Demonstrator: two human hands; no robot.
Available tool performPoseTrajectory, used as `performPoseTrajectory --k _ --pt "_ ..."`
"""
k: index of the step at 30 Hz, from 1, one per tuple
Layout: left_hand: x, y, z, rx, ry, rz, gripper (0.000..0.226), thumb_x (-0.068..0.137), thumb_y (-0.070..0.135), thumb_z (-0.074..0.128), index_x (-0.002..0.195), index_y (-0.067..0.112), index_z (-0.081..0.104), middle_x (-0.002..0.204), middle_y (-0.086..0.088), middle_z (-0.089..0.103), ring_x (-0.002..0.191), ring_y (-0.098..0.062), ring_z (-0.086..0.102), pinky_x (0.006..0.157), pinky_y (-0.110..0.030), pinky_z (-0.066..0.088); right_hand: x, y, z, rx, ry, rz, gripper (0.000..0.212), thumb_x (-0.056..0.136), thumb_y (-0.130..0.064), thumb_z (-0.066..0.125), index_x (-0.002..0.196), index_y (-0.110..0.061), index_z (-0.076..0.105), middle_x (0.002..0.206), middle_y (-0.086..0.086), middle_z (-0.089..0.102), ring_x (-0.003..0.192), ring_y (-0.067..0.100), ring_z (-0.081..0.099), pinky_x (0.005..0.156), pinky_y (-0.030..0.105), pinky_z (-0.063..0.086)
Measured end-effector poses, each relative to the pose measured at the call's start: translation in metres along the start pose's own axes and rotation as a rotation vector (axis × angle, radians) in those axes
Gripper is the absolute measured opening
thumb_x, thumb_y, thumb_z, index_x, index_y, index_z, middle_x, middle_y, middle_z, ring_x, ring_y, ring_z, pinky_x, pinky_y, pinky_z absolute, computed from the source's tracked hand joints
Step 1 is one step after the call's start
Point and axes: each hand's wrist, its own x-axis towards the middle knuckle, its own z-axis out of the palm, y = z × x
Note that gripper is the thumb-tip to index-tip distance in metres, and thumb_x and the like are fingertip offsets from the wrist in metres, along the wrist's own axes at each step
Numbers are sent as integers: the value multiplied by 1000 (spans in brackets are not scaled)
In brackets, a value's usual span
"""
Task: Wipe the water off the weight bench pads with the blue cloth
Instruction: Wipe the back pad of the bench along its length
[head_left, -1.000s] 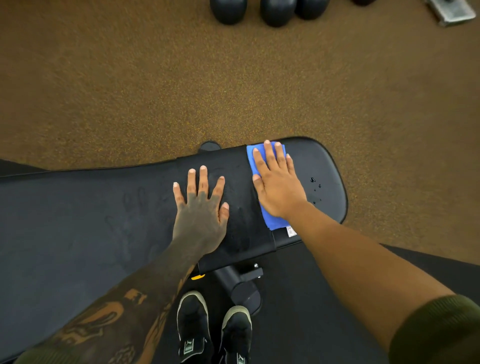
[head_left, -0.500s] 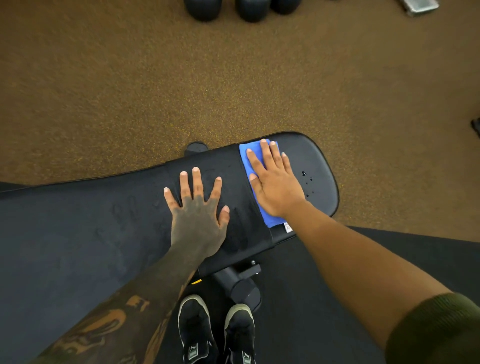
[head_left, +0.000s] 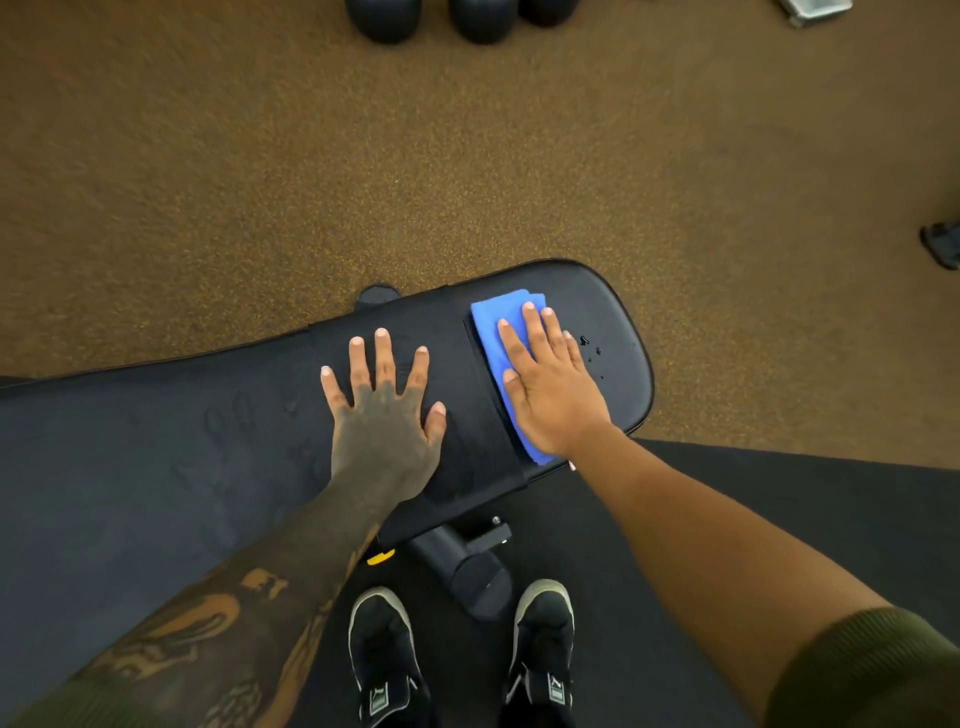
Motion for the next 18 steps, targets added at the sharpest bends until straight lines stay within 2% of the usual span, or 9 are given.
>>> performPoseTrajectory --k 5,12,18 --pt "0 14 3 -16 -13 -35 66 96 54 19 154 28 -1 162 -16 -12 147 -41 -15 116 -66 0 22 5 -4 -3 2 60 56 104 -35 21 156 -22 4 163 10 -12 149 29 -16 122 45 -1" --pt "7 36 3 -42 16 -91 66 96 51 25 154 27 4 163 -16 -8 147 -41 -12 114 -68 1 3 10 0 -6 1 -88 56 103 -36 23 155 -25 8 164 9 -7 149 28 -13 120 44 -1" --pt "10 43 4 -35 4 -105 65 97 51 23 154 28 1 163 -14 -10 147 -40 -14 114 -69 2 19 29 -7 4 3 14 56 103 -35 22 156 -23 5 163 10 -11 149 29 -16 121 46 0"
